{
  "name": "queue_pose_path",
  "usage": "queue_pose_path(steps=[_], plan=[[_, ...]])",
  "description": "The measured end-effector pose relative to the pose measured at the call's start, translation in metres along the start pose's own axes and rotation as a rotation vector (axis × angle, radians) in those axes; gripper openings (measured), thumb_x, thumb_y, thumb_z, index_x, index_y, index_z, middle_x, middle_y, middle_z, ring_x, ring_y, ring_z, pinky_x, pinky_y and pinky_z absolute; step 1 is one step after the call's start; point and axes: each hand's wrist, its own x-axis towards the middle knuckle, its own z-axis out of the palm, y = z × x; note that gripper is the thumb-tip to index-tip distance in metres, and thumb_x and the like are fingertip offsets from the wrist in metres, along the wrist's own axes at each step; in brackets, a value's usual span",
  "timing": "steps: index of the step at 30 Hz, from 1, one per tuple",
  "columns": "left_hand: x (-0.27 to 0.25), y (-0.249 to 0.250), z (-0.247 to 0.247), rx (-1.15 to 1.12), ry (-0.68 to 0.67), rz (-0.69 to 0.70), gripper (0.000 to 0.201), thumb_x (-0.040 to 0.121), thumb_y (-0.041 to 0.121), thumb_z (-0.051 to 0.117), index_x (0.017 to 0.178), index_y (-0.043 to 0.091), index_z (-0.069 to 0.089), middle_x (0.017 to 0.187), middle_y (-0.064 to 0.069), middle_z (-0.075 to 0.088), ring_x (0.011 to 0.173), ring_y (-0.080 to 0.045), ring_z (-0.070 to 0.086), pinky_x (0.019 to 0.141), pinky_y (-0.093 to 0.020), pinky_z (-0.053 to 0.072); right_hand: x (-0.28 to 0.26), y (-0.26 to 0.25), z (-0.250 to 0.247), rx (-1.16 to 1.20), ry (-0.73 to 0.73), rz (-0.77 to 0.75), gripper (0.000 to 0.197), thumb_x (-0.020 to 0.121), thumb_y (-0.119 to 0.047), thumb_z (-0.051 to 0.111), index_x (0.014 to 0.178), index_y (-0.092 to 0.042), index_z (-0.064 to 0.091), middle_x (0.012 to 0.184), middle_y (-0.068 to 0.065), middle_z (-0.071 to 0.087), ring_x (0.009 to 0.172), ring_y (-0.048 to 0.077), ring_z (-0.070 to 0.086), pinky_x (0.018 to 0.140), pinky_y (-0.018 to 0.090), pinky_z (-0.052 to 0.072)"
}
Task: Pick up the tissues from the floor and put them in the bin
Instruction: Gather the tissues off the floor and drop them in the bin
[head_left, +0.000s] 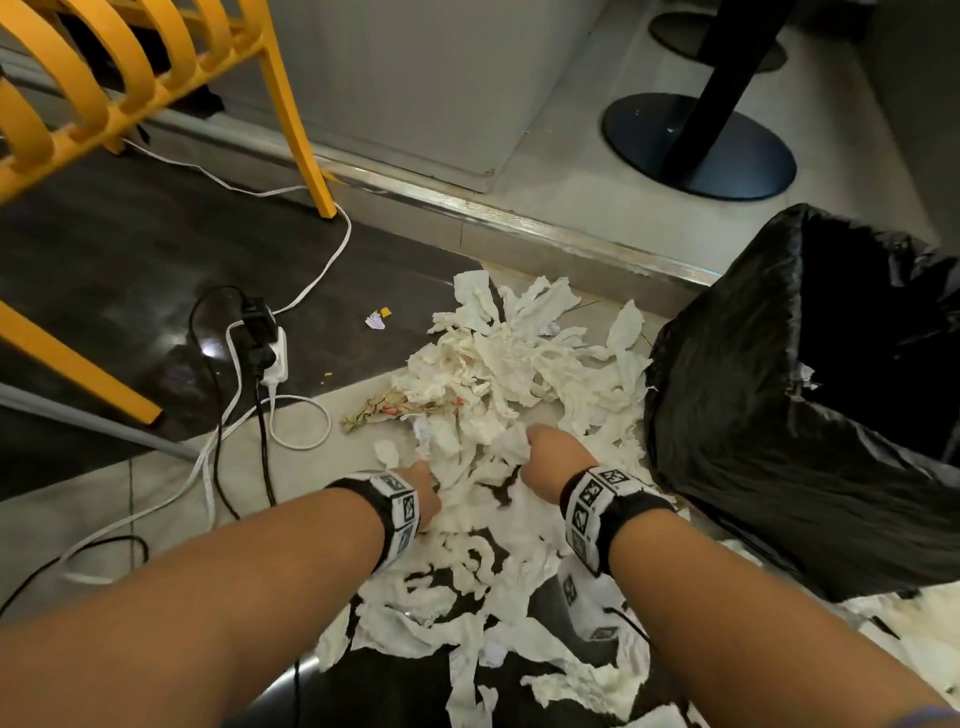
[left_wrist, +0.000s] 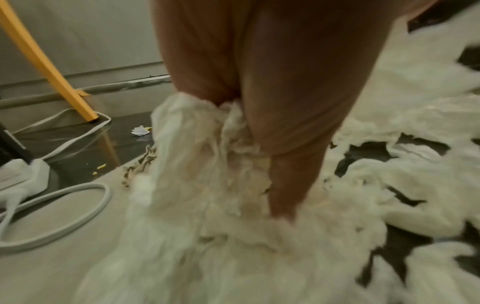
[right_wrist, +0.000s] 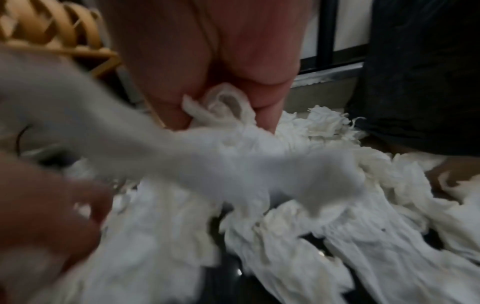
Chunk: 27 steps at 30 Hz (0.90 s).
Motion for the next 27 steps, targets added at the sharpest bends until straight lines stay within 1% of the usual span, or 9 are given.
queue_pose_path(steps=[5, 9, 12, 14, 18, 20, 22, 24, 27], plan=[[-0.005, -0.006, -0.026, -0.029, 0.176, 0.043, 0.037, 0.093, 0.006, 0.045, 0.129, 0.008, 0.047, 0.134, -0.014, 0.052, 0.121, -0.030, 0.052, 0.096, -0.036, 0.044, 0.005, -0.008, -0.034, 0.377, 0.207, 0.018, 0.045, 0.092, -0.005, 0.039, 0.136, -0.011, 0.040, 0.130, 0.016, 0.055, 0.115, 0.032, 0.054, 0.093, 0.031, 0.044], [-0.009, -0.020, -0.050, -0.255, 0.316, -0.015, 0.043, 0.083, 0.016, 0.058, 0.123, 0.019, 0.044, 0.122, -0.009, 0.059, 0.106, -0.029, 0.058, 0.084, -0.035, 0.049, -0.003, -0.013, -0.060, 0.618, 0.205, 0.030, 0.052, 0.087, -0.041, 0.060, 0.125, -0.008, 0.053, 0.125, 0.009, 0.058, 0.112, 0.025, 0.055, 0.087, 0.027, 0.045], [-0.013, -0.022, -0.053, -0.290, 0.353, -0.045, 0.054, 0.077, 0.030, 0.067, 0.124, 0.019, 0.044, 0.123, -0.009, 0.056, 0.106, -0.028, 0.057, 0.082, -0.032, 0.047, -0.010, -0.012, -0.071, 0.509, 0.190, -0.027, 0.036, 0.074, -0.017, 0.076, 0.107, -0.011, 0.062, 0.093, 0.001, 0.059, 0.094, 0.021, 0.060, 0.068, 0.022, 0.042], [-0.013, -0.020, -0.045, -0.255, 0.332, -0.060, 0.073, 0.075, 0.034, 0.072, 0.135, 0.022, 0.034, 0.129, -0.010, 0.050, 0.110, -0.028, 0.055, 0.082, -0.032, 0.047, -0.010, -0.012, -0.079, 0.391, 0.212, -0.047, 0.029, 0.077, -0.004, 0.067, 0.104, -0.012, 0.061, 0.091, 0.003, 0.060, 0.097, 0.026, 0.061, 0.069, 0.023, 0.042], [0.000, -0.007, -0.007, -0.271, 0.124, -0.059, 0.109, 0.068, 0.023, 0.080, 0.145, 0.040, 0.006, 0.148, -0.017, 0.027, 0.124, -0.033, 0.047, 0.093, -0.041, 0.047, -0.014, -0.010, -0.110, 0.438, 0.333, -0.117, 0.019, 0.082, -0.004, 0.057, 0.093, -0.018, 0.054, 0.083, -0.003, 0.060, 0.085, 0.020, 0.060, 0.055, 0.020, 0.041], [0.005, 0.005, 0.013, -0.326, 0.077, -0.107, 0.081, 0.082, 0.029, 0.067, 0.146, 0.028, 0.018, 0.150, -0.016, 0.028, 0.129, -0.030, 0.043, 0.100, -0.038, 0.041, -0.024, -0.008, -0.135, 0.599, 0.419, -0.194, 0.014, 0.084, -0.012, 0.062, 0.098, -0.016, 0.061, 0.086, -0.003, 0.066, 0.084, 0.018, 0.064, 0.061, 0.020, 0.045], [0.011, 0.016, 0.024, -0.144, 0.071, -0.038, 0.055, 0.091, 0.031, 0.052, 0.141, 0.017, 0.032, 0.145, -0.011, 0.040, 0.128, -0.027, 0.044, 0.103, -0.034, 0.036, -0.043, -0.003, -0.165, 0.761, 0.536, -0.238, 0.014, 0.086, -0.021, 0.065, 0.098, -0.015, 0.064, 0.087, 0.000, 0.068, 0.078, 0.015, 0.065, 0.061, 0.020, 0.049], [0.013, 0.023, 0.023, -0.025, 0.114, 0.019, 0.044, 0.094, 0.025, 0.047, 0.134, 0.009, 0.040, 0.137, -0.013, 0.048, 0.122, -0.029, 0.049, 0.102, -0.032, 0.038, -0.065, 0.007, -0.197, 0.829, 0.717, -0.264, 0.008, 0.086, -0.028, 0.066, 0.086, -0.021, 0.061, 0.078, -0.005, 0.064, 0.067, 0.008, 0.060, 0.058, 0.018, 0.048], [0.010, 0.026, -0.001, 0.015, 0.113, 0.047, 0.042, 0.090, 0.020, 0.051, 0.130, 0.008, 0.047, 0.133, -0.014, 0.048, 0.121, -0.030, 0.049, 0.103, -0.034, 0.040, -0.097, 0.035, -0.245, 0.895, 1.033, -0.287, 0.013, 0.079, -0.033, 0.069, 0.084, -0.026, 0.059, 0.083, -0.007, 0.062, 0.078, 0.010, 0.061, 0.071, 0.025, 0.050]])
